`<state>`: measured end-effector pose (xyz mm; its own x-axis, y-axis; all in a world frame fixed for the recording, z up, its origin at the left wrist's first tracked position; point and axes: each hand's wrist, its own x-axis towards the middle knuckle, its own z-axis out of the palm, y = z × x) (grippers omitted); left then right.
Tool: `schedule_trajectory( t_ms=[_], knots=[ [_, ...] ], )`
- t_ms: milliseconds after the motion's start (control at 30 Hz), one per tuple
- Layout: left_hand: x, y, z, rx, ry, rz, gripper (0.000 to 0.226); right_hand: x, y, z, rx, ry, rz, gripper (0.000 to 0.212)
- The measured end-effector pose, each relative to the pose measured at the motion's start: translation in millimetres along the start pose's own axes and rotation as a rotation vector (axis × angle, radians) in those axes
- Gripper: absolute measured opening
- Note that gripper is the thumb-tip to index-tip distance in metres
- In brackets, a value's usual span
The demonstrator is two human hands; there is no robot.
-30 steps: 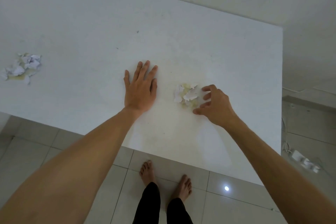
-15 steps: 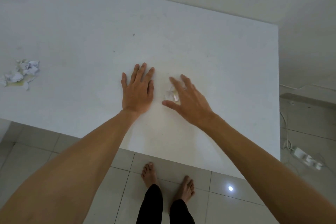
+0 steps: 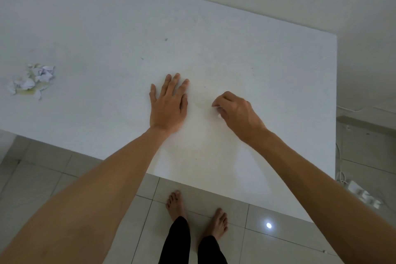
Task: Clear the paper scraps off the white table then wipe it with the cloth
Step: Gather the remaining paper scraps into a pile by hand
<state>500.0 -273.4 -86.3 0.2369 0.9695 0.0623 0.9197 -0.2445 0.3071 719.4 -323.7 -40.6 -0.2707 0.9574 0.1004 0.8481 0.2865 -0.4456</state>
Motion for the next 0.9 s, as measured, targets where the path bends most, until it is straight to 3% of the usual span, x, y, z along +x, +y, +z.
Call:
schedule_trajectory(
  t_ms=[167,233,300,400,467,700,833,900],
  knots=[
    [0.2,0.1,-1.0,-0.005,-0.007,-0.001,0.048,9.9,2.9,-28.4,0.325,-0.214,0.191,0.032],
    [0.2,0.1,-0.3,-0.008,-0.002,0.000,0.048,7.3,5.3,-42.2,0.415,-0.223,0.275,0.042],
    [0.6,-0.1,0.1,-0.014,-0.001,0.000,0.048,3.2,9.6,-52.5,0.367,-0.196,0.336,0.061],
    [0.1,-0.1,0.4,-0.021,-0.006,-0.002,0.049,-6.4,11.3,-51.8,0.124,-0.301,0.454,0.105],
    [-0.1,0.2,0.2,-0.029,-0.005,0.002,0.049,-11.1,7.3,-41.4,0.069,-0.332,0.535,0.118],
    [-0.3,-0.2,0.0,-0.011,0.006,0.009,0.049,-9.5,-5.3,-17.5,0.367,-0.139,0.584,0.088],
    [-0.2,-0.8,1.4,-0.002,0.011,0.011,0.049,-15.8,-13.9,-13.3,0.168,-0.027,0.479,0.100],
    [0.6,-1.0,1.6,0.000,0.013,0.012,0.049,-16.1,-26.0,-3.3,0.103,-0.066,0.417,0.109]
  ],
)
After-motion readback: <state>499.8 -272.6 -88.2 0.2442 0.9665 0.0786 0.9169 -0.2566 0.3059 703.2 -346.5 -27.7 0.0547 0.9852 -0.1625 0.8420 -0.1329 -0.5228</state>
